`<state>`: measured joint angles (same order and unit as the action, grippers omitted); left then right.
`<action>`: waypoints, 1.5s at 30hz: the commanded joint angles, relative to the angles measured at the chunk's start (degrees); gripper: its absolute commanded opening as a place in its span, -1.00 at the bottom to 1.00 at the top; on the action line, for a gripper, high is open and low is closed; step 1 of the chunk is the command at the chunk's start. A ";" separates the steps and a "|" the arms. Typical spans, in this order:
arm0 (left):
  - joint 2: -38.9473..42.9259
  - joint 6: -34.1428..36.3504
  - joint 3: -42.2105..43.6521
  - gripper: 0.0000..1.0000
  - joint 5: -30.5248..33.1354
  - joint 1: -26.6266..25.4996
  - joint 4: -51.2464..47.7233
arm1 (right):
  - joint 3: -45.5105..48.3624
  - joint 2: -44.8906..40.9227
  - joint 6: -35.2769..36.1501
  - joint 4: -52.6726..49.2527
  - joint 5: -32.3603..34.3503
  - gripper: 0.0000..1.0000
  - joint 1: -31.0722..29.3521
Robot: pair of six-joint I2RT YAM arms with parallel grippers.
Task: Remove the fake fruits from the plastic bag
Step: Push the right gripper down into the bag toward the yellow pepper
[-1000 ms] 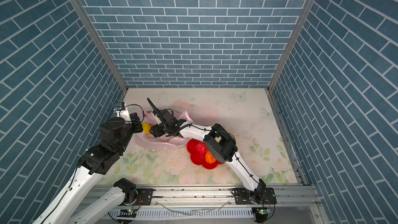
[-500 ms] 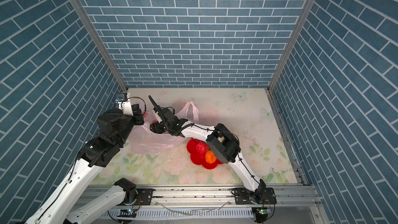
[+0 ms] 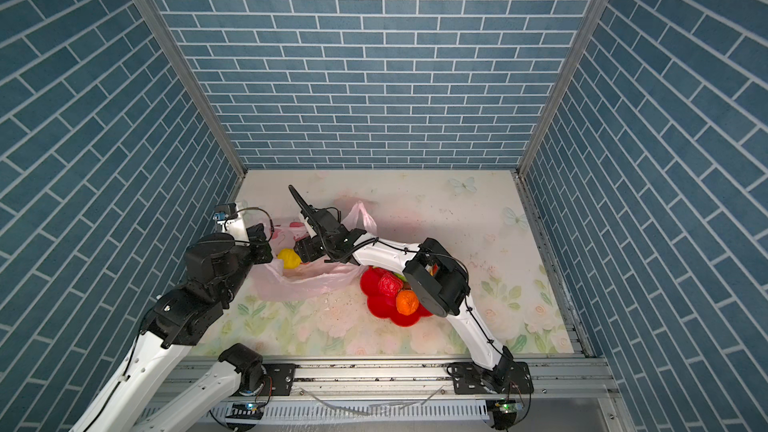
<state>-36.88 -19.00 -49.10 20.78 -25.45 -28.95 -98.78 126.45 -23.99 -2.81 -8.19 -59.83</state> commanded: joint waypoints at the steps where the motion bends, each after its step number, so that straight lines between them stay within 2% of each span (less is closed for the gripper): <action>1: 3.28 -5.68 2.88 -0.85 1.29 0.26 -6.51 | 2.12 -4.79 2.00 -2.49 0.71 0.46 0.03; 6: 7.60 -11.16 7.50 -0.86 5.92 0.25 -11.94 | 1.41 -4.79 2.54 -5.45 1.37 0.46 -0.45; 12: 13.57 -15.19 12.96 -0.87 11.14 0.28 -12.43 | -1.82 -2.88 2.36 -9.06 2.31 0.45 -2.19; 20: 15.70 -14.95 13.72 -0.87 10.91 0.24 -12.25 | -4.19 -1.17 0.70 -11.67 2.69 0.34 -3.95; 25: 16.14 -15.09 13.95 -0.87 10.07 0.28 -11.82 | -6.59 2.88 1.44 -13.67 4.48 0.32 -3.93; 45: 18.15 -15.14 15.56 -0.87 8.08 0.24 -12.30 | -20.75 13.26 6.42 -18.14 4.40 0.57 -3.53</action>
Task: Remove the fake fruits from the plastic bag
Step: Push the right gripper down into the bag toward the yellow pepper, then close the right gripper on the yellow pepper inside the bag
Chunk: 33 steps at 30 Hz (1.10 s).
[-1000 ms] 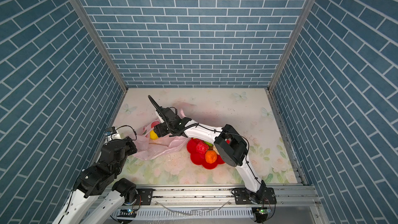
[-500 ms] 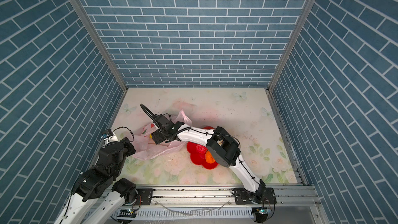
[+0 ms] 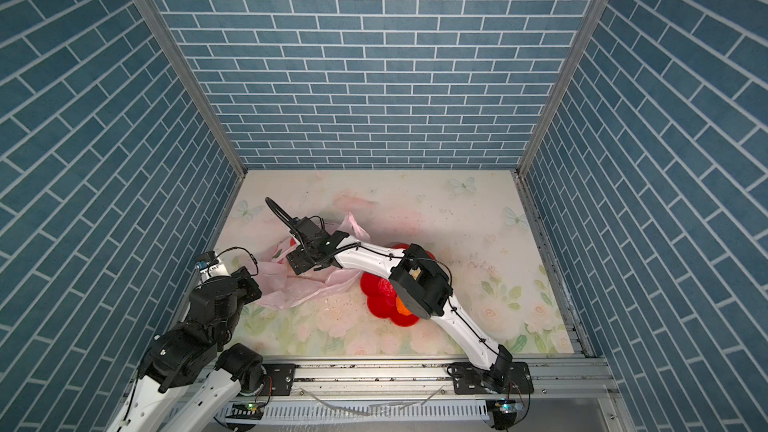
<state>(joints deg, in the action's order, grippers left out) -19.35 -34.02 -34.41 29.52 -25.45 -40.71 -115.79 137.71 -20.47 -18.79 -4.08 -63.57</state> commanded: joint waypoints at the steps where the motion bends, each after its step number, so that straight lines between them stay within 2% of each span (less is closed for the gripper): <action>1: 0.65 -0.10 0.98 -0.87 -0.83 0.25 -0.45 | -4.28 2.36 3.14 -2.21 0.34 0.57 0.38; 12: 0.53 -0.09 1.96 -0.87 -2.45 0.26 0.37 | -12.09 7.53 3.81 -5.10 0.30 0.63 1.25; 33: -0.71 -0.66 2.31 -0.88 -4.97 0.31 1.95 | -17.87 12.53 3.59 -4.57 -0.58 0.59 1.76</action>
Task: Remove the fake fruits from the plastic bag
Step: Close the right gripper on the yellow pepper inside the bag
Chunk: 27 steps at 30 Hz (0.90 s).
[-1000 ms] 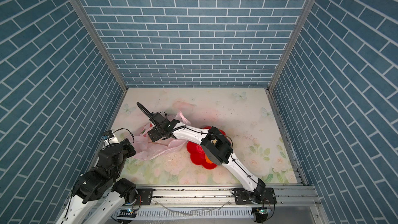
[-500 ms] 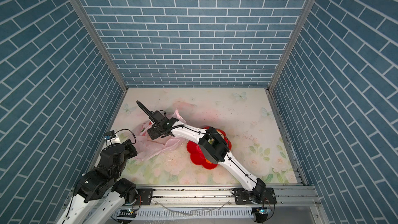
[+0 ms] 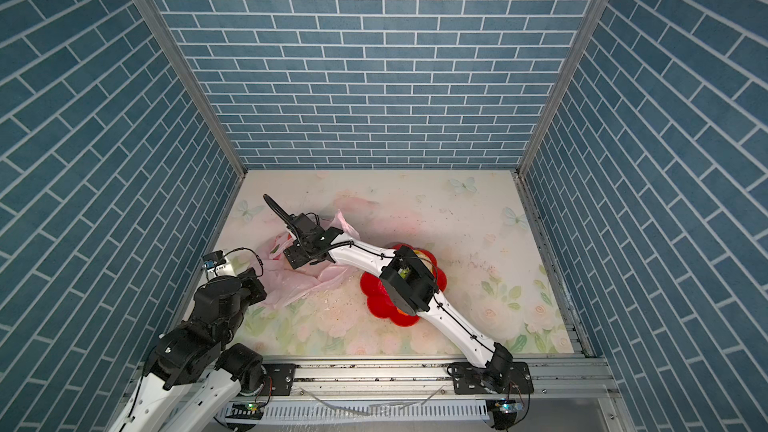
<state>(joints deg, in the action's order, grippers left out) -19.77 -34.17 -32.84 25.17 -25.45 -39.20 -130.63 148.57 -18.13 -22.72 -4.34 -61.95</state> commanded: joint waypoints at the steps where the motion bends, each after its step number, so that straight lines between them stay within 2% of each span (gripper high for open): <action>1: -0.35 -0.54 0.67 -0.88 -0.67 0.24 0.27 | -3.36 1.85 1.25 -0.52 -0.32 0.59 0.25; 13: -0.76 -1.36 0.83 -0.88 -1.52 0.23 0.18 | -6.00 4.45 1.43 0.92 -0.32 0.57 0.78; 27: -1.29 -1.69 0.94 -0.88 -1.70 0.31 0.44 | -5.96 4.82 1.61 2.59 -2.78 0.23 1.12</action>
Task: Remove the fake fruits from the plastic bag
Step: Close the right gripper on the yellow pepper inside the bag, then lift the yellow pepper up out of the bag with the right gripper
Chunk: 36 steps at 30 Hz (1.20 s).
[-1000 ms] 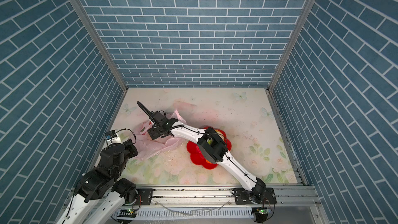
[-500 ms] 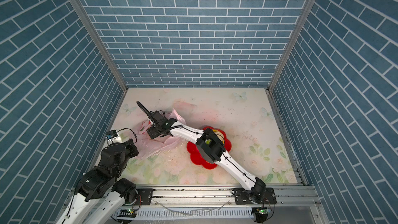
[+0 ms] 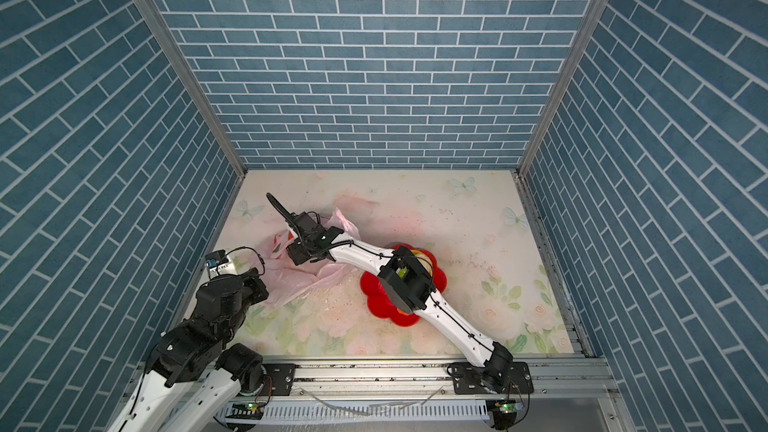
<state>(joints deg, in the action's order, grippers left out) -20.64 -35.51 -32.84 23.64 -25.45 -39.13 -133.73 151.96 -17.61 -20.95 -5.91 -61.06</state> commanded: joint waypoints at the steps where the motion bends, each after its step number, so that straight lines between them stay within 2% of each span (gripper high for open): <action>1: -0.53 -0.41 1.01 -0.88 -0.18 0.23 0.54 | -2.69 1.26 1.08 0.80 -1.25 0.21 0.20; 7: -0.80 -0.45 0.77 -0.88 0.18 0.25 1.08 | -0.05 -0.94 1.72 1.01 -1.56 0.03 0.28; 12: -0.65 -0.31 0.68 -0.88 0.86 0.28 1.99 | 6.49 -6.05 2.43 2.61 -1.51 -0.04 -0.09; 26: -0.42 0.11 4.19 -0.87 1.11 0.23 8.49 | 27.03 -22.21 2.38 4.54 2.58 -0.10 -2.51; 36: -0.55 1.40 5.31 -0.85 1.02 0.25 12.85 | 35.28 -31.85 1.30 3.11 4.93 -0.10 -4.18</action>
<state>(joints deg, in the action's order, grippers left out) -21.23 -35.27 -28.27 24.34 -25.45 -28.88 -100.25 124.20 -16.62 -16.86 -3.14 -64.73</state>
